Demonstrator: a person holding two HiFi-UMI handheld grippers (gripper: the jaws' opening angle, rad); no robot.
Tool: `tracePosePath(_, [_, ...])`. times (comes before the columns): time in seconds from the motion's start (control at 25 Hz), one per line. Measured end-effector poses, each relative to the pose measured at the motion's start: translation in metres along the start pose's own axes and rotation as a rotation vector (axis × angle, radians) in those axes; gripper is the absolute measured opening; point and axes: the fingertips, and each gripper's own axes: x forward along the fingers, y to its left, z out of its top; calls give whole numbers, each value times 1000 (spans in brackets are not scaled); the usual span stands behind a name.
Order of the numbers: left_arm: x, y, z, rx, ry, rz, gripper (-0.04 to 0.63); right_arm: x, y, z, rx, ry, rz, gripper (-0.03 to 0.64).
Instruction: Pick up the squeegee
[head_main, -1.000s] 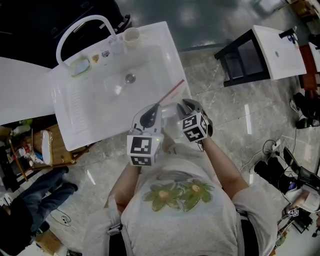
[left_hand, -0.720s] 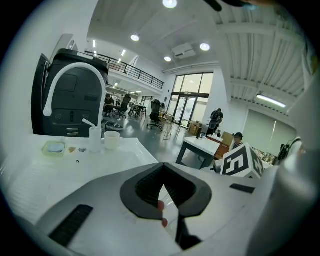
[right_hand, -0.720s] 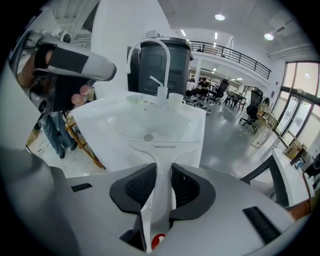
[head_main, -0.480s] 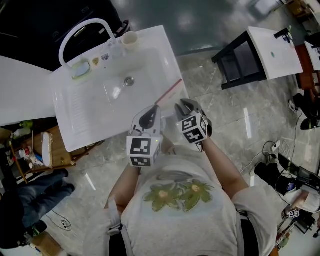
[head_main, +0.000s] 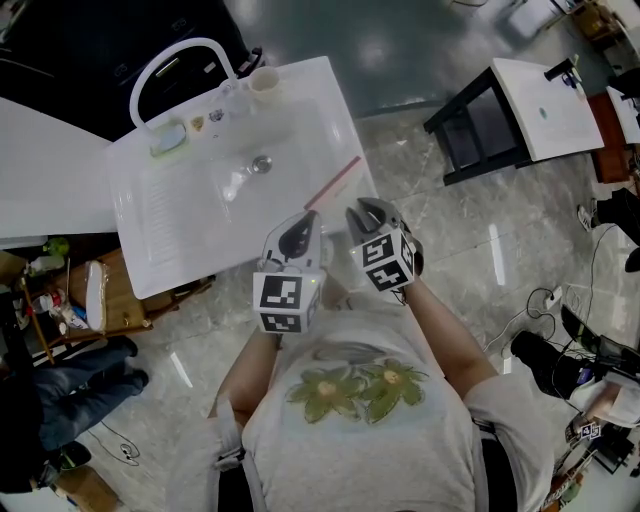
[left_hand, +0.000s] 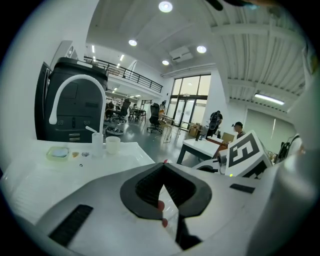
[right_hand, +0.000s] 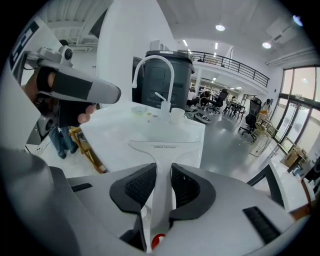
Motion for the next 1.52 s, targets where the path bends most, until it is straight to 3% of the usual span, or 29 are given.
tracePosePath(1.08, [-49, -15, -2, 58, -49, 27, 8, -66, 32, 63, 3, -171, -13, 103])
tracePosePath(1.52, [-75, -30, -2, 65, -73, 38, 9, -116, 50, 91, 9, -324, -33, 103])
